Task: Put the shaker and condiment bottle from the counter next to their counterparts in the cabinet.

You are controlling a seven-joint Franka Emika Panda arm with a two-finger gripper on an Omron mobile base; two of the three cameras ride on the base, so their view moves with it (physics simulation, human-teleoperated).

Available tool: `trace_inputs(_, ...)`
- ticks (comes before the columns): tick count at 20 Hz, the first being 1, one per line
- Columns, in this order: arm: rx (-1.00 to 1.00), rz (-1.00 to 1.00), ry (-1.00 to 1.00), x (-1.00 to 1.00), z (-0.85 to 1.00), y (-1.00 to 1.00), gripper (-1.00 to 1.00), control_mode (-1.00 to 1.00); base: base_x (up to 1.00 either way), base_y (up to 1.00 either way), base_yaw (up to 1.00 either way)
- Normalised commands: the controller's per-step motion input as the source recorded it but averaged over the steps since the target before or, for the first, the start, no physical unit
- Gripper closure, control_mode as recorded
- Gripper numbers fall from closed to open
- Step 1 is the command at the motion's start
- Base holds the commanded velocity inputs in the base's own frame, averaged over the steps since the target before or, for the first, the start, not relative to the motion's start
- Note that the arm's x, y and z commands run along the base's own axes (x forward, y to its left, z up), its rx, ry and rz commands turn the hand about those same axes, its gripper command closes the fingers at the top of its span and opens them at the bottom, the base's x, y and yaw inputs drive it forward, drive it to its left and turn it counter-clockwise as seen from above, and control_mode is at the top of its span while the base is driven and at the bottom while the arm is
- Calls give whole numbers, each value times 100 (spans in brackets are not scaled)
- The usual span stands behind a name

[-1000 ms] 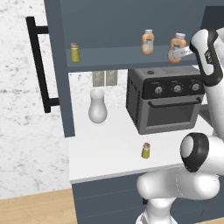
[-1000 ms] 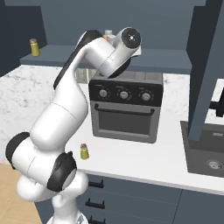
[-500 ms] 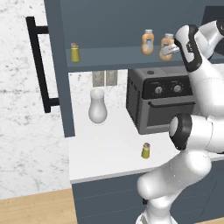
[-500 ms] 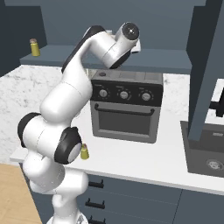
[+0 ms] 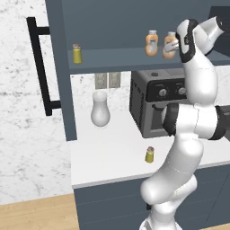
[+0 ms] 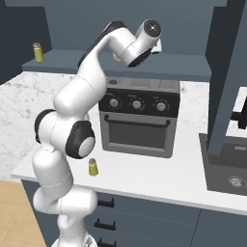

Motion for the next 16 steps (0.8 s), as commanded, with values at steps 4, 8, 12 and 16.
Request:
trace_inputs(4,4,0,-4,19,-7,-24,100,-100,0,0,0)
trace_inputs(8,8,0,-10,11,-14,-3,100,-100,0,0,0)
trace_inputs(12,7,0,-11,13,-19,0,100,-100,0,0,0)
trace_inputs(16,3,0,-7,26,-23,0,100,-100,0,0,0)
